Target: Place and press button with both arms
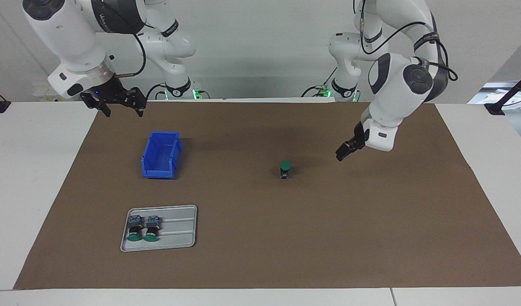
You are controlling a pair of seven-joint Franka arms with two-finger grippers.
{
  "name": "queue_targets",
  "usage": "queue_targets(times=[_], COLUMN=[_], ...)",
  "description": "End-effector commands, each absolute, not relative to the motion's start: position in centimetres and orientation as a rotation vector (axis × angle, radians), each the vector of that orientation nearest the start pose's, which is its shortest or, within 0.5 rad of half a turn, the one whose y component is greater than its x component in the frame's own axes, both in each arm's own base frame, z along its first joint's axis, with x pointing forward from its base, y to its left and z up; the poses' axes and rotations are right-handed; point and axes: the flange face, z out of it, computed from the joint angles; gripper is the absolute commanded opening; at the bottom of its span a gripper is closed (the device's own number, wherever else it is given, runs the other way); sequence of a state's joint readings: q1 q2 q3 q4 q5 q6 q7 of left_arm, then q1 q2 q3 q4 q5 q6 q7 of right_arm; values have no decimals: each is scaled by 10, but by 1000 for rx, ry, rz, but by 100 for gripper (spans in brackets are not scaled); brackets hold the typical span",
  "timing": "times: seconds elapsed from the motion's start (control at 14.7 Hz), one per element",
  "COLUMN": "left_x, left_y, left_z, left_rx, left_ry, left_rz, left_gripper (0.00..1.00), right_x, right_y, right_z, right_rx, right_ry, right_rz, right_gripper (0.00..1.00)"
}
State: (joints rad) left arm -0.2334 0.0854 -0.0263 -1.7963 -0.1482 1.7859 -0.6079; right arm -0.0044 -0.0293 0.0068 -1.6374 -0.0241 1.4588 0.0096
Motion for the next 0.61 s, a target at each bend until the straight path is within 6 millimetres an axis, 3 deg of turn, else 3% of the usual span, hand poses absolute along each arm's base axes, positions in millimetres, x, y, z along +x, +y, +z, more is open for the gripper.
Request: queue_targets(times=[0.0,0.27,0.54], left_x=[550,548,541], left_y=[-107,-58,-29], left_z=[514,540,565], left_rx=[-3166,-3113,-3062], left_ry=[-498,-351,-205], left_rz=[248,267,323], left_gripper=[100,100,100], right_x=[524,524,527], right_y=[-8,1,9], right_z=[602,604,608], right_rx=[-3150,-3163,-3154], right_ry=[3,-25,-59], right_rz=[237,229,201], right_gripper=[98,98,98])
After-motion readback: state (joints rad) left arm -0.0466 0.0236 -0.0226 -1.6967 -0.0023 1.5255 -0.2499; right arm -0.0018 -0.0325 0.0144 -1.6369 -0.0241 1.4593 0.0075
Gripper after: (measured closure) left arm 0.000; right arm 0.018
